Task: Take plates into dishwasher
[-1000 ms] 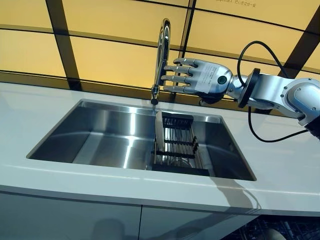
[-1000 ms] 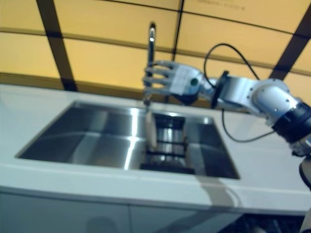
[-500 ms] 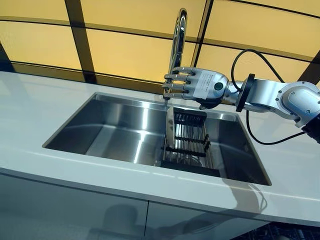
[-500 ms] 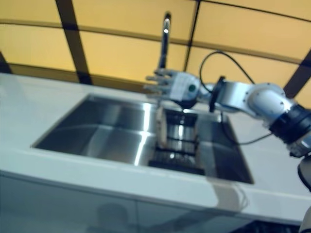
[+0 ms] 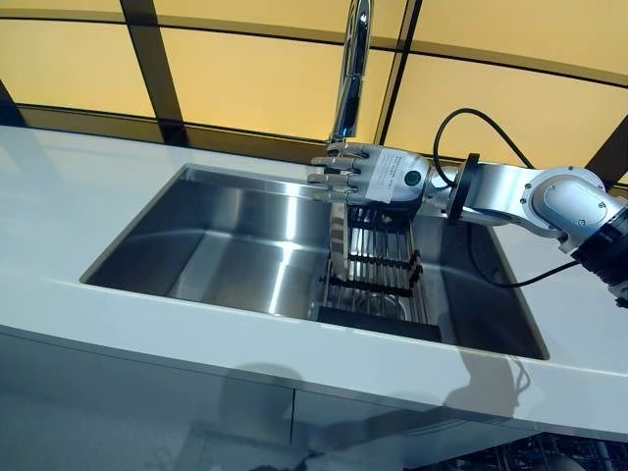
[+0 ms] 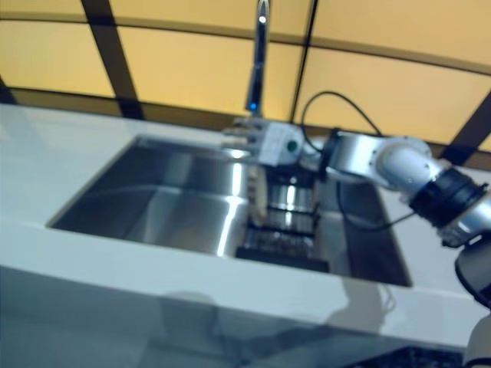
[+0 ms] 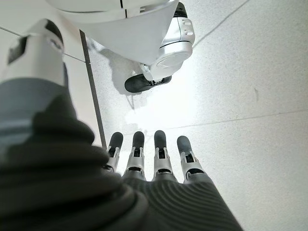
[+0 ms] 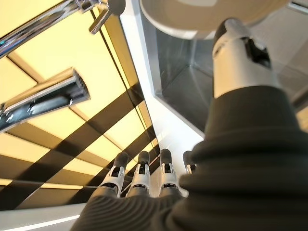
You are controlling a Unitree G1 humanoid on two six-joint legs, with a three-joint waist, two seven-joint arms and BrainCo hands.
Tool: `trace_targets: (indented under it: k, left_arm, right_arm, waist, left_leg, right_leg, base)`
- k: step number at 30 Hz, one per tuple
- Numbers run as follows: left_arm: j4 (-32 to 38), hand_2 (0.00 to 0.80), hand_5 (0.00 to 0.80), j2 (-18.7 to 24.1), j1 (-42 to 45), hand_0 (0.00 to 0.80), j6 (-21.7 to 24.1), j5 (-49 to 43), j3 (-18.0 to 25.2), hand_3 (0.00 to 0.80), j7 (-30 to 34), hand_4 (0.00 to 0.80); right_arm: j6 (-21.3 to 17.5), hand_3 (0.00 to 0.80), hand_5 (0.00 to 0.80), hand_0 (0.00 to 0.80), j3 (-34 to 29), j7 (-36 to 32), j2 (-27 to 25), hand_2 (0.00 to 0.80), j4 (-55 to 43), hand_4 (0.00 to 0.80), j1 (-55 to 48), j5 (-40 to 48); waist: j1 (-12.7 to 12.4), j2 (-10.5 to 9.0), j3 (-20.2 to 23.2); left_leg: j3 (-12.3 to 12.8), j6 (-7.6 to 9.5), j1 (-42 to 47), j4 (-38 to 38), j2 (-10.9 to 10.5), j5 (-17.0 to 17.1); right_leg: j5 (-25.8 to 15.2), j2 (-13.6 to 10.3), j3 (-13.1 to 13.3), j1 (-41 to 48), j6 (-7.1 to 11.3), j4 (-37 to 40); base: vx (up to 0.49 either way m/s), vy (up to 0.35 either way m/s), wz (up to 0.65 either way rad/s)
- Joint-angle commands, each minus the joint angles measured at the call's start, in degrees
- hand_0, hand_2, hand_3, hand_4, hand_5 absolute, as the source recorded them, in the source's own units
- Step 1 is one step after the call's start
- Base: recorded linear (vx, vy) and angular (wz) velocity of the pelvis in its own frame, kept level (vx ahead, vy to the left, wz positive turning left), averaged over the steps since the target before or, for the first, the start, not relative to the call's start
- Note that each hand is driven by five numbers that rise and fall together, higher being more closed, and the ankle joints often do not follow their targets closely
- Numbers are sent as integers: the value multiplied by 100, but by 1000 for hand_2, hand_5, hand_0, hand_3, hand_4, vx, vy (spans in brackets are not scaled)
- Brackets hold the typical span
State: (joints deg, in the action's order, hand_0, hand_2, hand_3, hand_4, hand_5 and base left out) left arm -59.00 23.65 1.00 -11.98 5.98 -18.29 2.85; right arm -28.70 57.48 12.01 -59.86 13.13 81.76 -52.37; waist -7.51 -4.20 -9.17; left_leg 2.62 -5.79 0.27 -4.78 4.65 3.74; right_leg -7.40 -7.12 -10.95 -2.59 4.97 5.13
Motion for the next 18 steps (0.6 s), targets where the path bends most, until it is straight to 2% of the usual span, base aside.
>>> trace_targets:
  k: [1,18]
  left_arm:
    - [3,0,0,207,-374,0,33,193,41,0,-65,0]
    - [93,0,0,274,-483,0,132,477,138,0,-88,0]
  right_arm:
    - [334,0,0,0,239,68,-191,0,215,0,596,15]
    - [560,0,0,0,446,145,-149,0,214,0,738,-143]
  waist:
    - [-195,-170,-271]
    - [-191,-112,-673]
  left_leg:
    - [-259,194,-235,-22,-258,-71]
    - [-261,171,-555,-22,-243,30]
  right_leg:
    - [255,10,-245,237,321,-13]
    - [168,10,-262,-90,291,-13]
  base:
    - [0,0,0]
    - [-16,-3,2]
